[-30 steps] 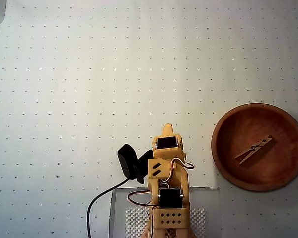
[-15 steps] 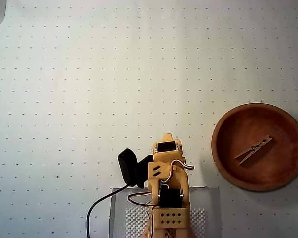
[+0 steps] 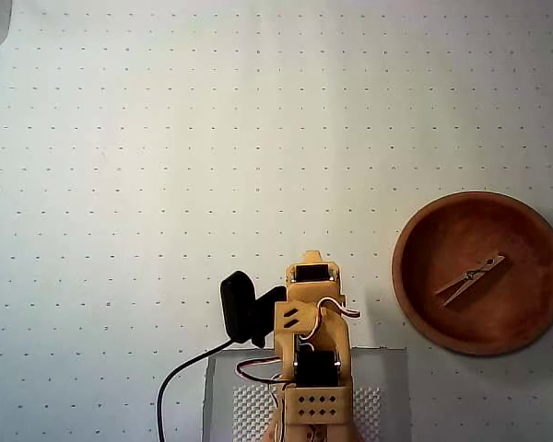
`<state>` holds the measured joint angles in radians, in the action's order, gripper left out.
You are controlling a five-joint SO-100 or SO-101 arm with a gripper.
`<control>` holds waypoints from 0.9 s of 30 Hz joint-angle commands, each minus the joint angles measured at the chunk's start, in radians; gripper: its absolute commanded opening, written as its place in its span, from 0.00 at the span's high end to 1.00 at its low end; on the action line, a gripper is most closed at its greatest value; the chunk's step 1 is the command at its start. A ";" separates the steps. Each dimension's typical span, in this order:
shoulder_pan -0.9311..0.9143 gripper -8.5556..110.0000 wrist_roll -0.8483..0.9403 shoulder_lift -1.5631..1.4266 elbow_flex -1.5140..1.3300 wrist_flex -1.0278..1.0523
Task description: Grasp a clothespin and put it in the bowl.
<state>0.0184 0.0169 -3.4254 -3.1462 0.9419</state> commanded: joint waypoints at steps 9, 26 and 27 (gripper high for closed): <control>-0.012 0.96 0.015 -0.011 0.020 0.003; -0.011 0.96 0.025 -0.012 0.020 0.035; -0.011 0.96 0.025 -0.012 0.020 0.035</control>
<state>0.0184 0.0337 -3.4254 -3.1462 0.9771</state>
